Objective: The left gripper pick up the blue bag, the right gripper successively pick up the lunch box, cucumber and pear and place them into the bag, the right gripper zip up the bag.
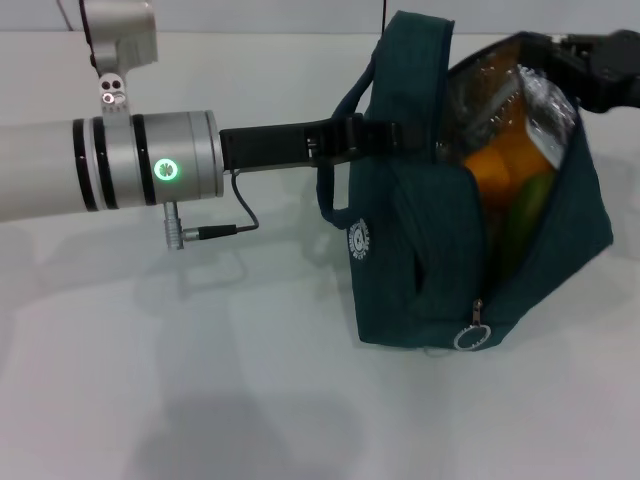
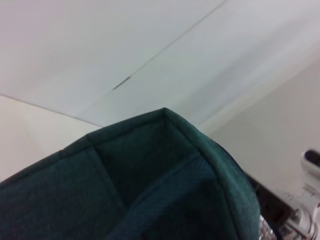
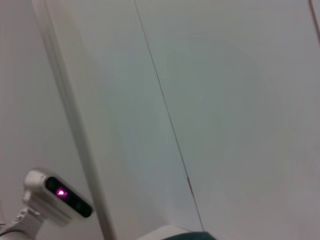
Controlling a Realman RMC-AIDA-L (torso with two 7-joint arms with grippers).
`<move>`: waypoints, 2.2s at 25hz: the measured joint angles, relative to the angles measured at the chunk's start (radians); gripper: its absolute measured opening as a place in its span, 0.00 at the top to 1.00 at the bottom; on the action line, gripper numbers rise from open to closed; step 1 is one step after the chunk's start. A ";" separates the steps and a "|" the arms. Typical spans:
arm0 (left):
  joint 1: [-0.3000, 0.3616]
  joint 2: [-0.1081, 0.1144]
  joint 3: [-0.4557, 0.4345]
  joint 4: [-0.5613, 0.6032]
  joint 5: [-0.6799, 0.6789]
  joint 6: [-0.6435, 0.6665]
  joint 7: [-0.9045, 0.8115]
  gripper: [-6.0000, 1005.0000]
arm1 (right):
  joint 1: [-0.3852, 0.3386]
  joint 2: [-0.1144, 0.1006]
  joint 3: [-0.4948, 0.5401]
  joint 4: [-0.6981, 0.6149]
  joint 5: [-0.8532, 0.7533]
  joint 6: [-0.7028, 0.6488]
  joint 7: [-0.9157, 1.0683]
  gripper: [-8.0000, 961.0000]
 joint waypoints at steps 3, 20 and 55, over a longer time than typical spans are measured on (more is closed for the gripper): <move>-0.005 0.000 -0.033 -0.031 0.020 -0.004 0.017 0.95 | 0.034 0.004 -0.018 0.016 0.000 0.038 -0.006 0.93; 0.024 -0.001 -0.052 -0.074 0.018 -0.024 0.049 0.95 | 0.105 0.007 -0.077 0.053 0.002 0.125 -0.024 0.92; 0.075 -0.001 -0.125 -0.096 0.007 -0.016 0.079 0.95 | -0.120 -0.059 -0.110 -0.077 0.147 -0.138 -0.024 0.37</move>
